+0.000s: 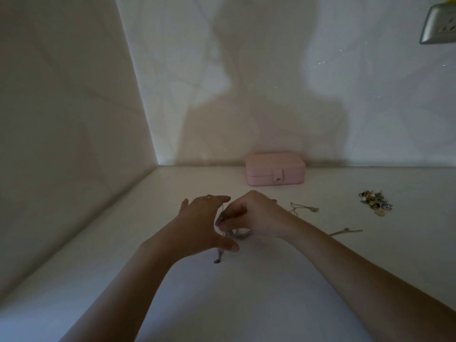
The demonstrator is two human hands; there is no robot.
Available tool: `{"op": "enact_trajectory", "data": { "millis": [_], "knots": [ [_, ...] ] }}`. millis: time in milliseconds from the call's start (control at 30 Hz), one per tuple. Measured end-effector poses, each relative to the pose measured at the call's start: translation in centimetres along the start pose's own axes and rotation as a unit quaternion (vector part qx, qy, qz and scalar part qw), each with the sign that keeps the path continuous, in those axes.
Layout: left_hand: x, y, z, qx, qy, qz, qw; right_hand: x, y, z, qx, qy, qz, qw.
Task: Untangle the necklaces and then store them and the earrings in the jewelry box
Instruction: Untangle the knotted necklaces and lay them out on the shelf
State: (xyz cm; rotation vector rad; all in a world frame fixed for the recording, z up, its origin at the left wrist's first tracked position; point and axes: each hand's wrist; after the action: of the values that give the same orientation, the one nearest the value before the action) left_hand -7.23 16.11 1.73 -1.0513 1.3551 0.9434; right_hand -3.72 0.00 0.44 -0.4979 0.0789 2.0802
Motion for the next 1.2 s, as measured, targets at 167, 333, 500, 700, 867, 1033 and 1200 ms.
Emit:
{"op": "enact_trajectory", "data": {
  "millis": [167,333,500,700,867,1033,1200],
  "knots": [
    [0.0,-0.5,0.4,-0.032,-0.025,0.004,0.999,-0.6,-1.0,-0.1,-0.020,0.015,-0.076,0.997],
    [0.1,-0.3,-0.2,-0.038,-0.004,0.017,0.999,-1.1,-0.6,-0.3,0.005,-0.036,-0.043,0.998],
    [0.0,-0.1,-0.2,-0.023,0.028,0.017,0.999,-1.8,0.2,-0.3,0.018,-0.212,0.014,0.977],
    [-0.4,0.0,-0.5,0.010,0.087,-0.015,0.996,-2.9,1.3,-0.3,0.027,-0.221,0.030,0.974],
    [-0.3,-0.3,-0.3,0.044,0.303,0.009,0.952,-2.9,1.4,-0.1,-0.020,-0.080,-0.034,0.996],
    [-0.1,-0.8,-0.4,0.041,0.441,-0.018,0.896,-2.0,1.8,0.8,-0.101,0.055,-0.092,0.989],
    [0.4,-0.8,-0.4,0.040,0.528,-0.017,0.848,-2.0,2.2,1.2,-0.133,0.078,-0.087,0.984]
  ]
}}
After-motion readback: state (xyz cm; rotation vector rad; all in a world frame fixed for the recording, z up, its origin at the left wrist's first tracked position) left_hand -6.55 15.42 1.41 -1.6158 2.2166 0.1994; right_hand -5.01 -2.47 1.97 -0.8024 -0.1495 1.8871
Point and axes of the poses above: each hand's wrist, its own y-axis away from the middle knuckle, its own x-axis out of the palm, z = x × y, and after that the axes turned 14 degrees about -y, right-handed
